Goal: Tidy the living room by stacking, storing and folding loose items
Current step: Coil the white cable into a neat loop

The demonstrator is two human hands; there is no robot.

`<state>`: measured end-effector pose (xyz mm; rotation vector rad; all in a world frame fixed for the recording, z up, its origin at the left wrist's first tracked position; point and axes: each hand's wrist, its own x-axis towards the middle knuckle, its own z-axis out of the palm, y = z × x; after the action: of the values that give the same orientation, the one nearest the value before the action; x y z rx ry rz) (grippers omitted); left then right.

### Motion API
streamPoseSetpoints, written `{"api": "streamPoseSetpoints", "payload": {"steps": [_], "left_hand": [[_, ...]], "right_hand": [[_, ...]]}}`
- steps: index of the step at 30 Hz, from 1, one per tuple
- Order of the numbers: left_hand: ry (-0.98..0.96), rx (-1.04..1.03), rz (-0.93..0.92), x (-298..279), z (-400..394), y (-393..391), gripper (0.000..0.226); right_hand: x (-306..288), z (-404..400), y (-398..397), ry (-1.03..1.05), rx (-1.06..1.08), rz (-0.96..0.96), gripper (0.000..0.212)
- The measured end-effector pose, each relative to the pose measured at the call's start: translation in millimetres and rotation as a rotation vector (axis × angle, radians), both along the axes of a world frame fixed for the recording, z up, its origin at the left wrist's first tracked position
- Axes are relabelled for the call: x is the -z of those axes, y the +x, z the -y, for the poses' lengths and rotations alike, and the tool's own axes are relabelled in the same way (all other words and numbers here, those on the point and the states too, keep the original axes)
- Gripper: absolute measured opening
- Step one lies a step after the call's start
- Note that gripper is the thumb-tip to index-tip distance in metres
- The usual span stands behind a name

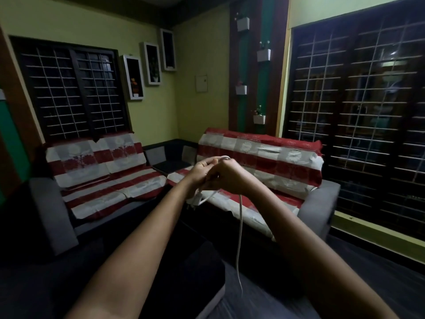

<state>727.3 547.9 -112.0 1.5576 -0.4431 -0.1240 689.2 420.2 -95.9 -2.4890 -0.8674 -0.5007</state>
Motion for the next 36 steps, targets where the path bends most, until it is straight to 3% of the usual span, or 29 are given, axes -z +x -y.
{"api": "streamPoseSetpoints", "payload": {"steps": [2,6,10,13,15,17,19,23,27,30,32,36], "left_hand": [[0.015,0.032,-0.094,-1.9,-1.0,-7.7,0.024],[0.237,0.153,-0.013,-6.8,4.4,-19.5,0.061],[0.338,0.166,-0.016,-21.9,14.2,-22.3,0.055],[0.493,0.246,-0.039,-34.1,7.8,-17.4,0.056],[0.562,0.322,-0.022,-40.7,1.2,-18.2,0.053],[0.487,0.397,-0.007,-44.4,-4.2,-16.9,0.041],[0.322,0.407,0.036,-45.8,-7.2,-9.8,0.037],[-0.282,0.308,-0.043,-47.8,-4.4,5.7,0.032],[-0.819,0.065,-0.070,-70.9,-3.1,15.1,0.033],[-1.005,-0.167,-0.028,-85.9,-11.5,27.6,0.034],[-0.903,-0.351,0.026,-82.1,-17.2,33.7,0.033],[-0.396,-0.550,0.183,-51.8,-19.0,45.8,0.025]], "right_hand": [[-8.9,9.2,2.3,0.075,0.111,-0.005,0.012],[-12.0,28.9,10.6,0.216,0.233,0.108,0.025],[-16.6,40.3,9.9,0.282,0.242,0.066,0.018],[-12.5,59.2,13.5,0.330,0.183,-0.205,0.024],[-3.7,73.4,13.6,0.510,-0.020,-0.497,0.033],[10.5,86.2,17.4,0.709,-0.203,-0.678,0.036],[25.7,91.9,21.1,0.867,-0.309,-0.729,0.029],[55.8,85.4,24.6,1.048,-0.296,-0.731,0.022],[104.9,66.5,30.1,0.916,-0.061,-0.701,0.032],[136.5,57.5,25.6,0.756,0.020,-0.722,0.030],[135.9,53.3,22.8,0.582,0.048,-0.637,0.025],[104.1,44.3,25.5,0.042,0.091,-0.367,0.022]]}}
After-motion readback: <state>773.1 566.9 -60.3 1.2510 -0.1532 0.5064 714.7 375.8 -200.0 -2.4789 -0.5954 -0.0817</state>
